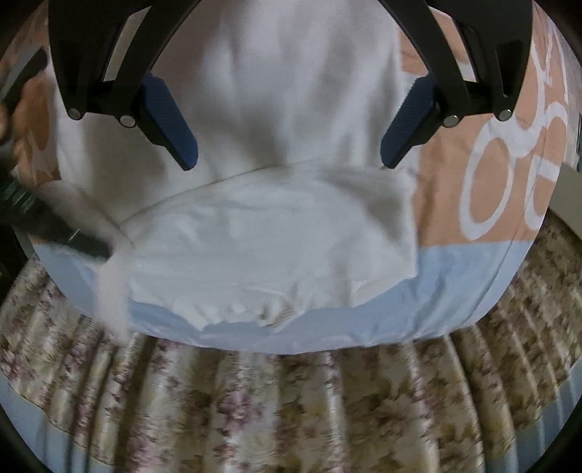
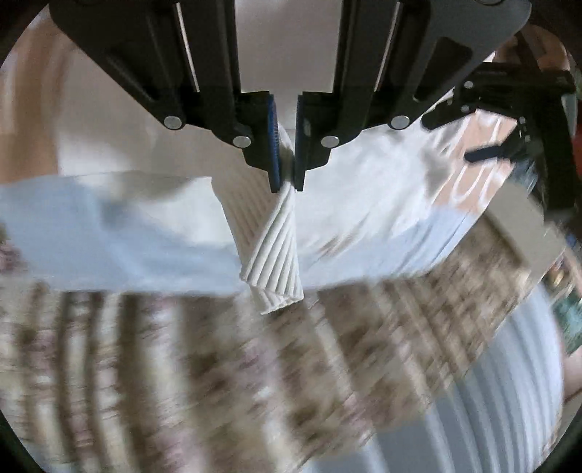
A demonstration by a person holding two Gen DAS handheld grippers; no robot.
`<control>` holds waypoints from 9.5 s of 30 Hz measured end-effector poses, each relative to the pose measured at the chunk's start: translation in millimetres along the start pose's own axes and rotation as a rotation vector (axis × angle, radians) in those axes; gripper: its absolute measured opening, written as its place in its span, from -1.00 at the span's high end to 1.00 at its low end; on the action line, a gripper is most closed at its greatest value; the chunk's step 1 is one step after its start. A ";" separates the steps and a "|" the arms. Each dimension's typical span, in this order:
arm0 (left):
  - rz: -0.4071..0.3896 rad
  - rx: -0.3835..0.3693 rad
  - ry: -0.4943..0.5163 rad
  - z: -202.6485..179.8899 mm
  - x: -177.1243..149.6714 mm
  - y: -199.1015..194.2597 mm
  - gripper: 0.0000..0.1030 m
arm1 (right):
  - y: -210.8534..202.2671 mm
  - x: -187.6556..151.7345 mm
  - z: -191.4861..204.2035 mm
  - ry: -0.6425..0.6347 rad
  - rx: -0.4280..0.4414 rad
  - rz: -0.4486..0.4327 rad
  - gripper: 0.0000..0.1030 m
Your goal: Fold small clothes
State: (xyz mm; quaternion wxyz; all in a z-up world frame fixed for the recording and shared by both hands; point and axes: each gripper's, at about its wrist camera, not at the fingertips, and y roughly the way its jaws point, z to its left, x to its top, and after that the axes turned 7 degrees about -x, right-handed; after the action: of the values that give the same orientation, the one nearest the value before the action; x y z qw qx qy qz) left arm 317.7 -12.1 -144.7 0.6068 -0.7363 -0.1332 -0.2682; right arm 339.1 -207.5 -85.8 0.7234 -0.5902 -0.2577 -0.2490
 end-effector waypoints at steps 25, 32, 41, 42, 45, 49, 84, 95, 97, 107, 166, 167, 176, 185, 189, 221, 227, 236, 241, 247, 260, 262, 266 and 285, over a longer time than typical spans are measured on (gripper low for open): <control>0.068 -0.113 0.134 -63.1 12.8 70.9 -0.09 | -41.1 -60.2 -104.5 0.108 -0.212 0.096 0.15; 0.051 -0.159 0.128 -52.8 17.2 59.1 0.83 | -38.2 -60.8 -125.9 0.180 -0.212 0.090 0.15; -0.019 -0.177 0.102 -22.9 30.7 28.3 0.85 | -39.1 -52.0 -123.4 0.174 -0.211 0.074 0.02; -0.033 -0.168 0.088 -11.8 37.2 24.1 0.85 | -39.2 -49.5 -122.5 0.171 -0.214 0.070 0.00; -0.054 -0.121 0.060 18.7 51.5 21.7 0.85 | -34.9 -41.4 -120.4 0.175 -0.208 0.068 0.00; -0.039 -0.066 0.021 59.7 50.7 26.8 0.85 | -17.8 -28.4 -113.8 0.178 -0.160 0.086 0.00; -0.053 0.267 0.192 -2.8 47.7 51.8 -0.56 | 48.8 -1.4 15.5 -0.186 -0.385 0.009 -0.32; 0.008 0.184 0.114 70.8 27.9 64.4 -0.66 | 74.8 -21.0 -34.4 -0.250 -0.531 0.073 -0.33; 0.014 0.137 0.081 75.3 24.1 56.8 -0.66 | 67.1 -20.4 -54.6 -0.198 -0.507 0.082 -0.39; -0.016 0.028 0.037 47.6 -3.9 -3.3 -0.73 | 14.0 -28.9 -47.6 -0.097 -0.333 0.033 -0.43; 0.061 0.026 -0.141 38.2 -229.5 -136.1 -0.89 | -160.2 -217.7 7.7 0.033 -0.230 0.219 -0.87; 0.066 0.030 -0.137 38.6 -232.7 -135.8 -0.89 | -159.3 -220.4 9.0 0.024 -0.231 0.230 -0.82; 0.096 -0.003 -0.085 32.6 -241.5 -134.6 -0.89 | -155.4 -242.2 1.0 0.108 -0.210 0.340 -0.29; 0.148 -0.011 -0.046 21.3 -241.2 -118.8 -0.89 | -146.8 -239.8 10.8 0.063 -0.162 0.385 0.63; 0.175 -0.034 -0.004 13.2 -242.7 -110.7 -0.89 | -146.7 -237.5 12.9 0.040 -0.137 0.388 0.74; 0.103 -0.085 0.037 13.5 -215.7 -124.2 0.80 | -168.1 -210.7 25.0 -0.192 -0.224 0.232 0.82; 0.004 -0.055 0.045 12.1 -184.8 -135.9 0.80 | -168.5 -197.4 19.6 -0.149 -0.210 0.181 0.82; -0.048 -0.065 0.039 13.1 -131.3 -120.5 0.80 | -145.8 -158.1 4.5 -0.009 -0.117 0.134 0.82; -0.080 -0.090 0.018 22.3 -91.8 -105.3 0.80 | -131.7 -128.6 -8.8 0.057 -0.064 0.118 0.82; -0.099 -0.092 0.010 32.2 -44.8 -77.1 0.80 | -99.7 -87.0 -19.5 0.065 -0.052 0.082 0.82; -0.114 -0.069 0.004 54.9 45.6 -7.2 0.80 | -16.6 0.3 -48.0 0.075 -0.043 0.051 0.82; -0.091 -0.047 0.012 56.9 47.0 10.1 0.80 | -3.5 4.7 -52.3 0.071 -0.053 0.059 0.82; -0.060 -0.037 0.022 63.7 44.0 29.9 0.80 | 23.4 1.1 -69.5 0.086 -0.066 0.109 0.82; -0.040 -0.021 0.123 54.0 43.5 38.7 0.79 | 42.7 -5.5 -73.0 0.020 -0.041 0.174 0.43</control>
State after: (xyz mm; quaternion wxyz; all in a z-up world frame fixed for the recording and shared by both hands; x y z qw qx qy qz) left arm 386.1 25.6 -158.8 0.6007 -0.7219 -0.1077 -0.3263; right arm 369.2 -271.2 -132.9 0.7325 -0.6226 -0.1930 -0.1964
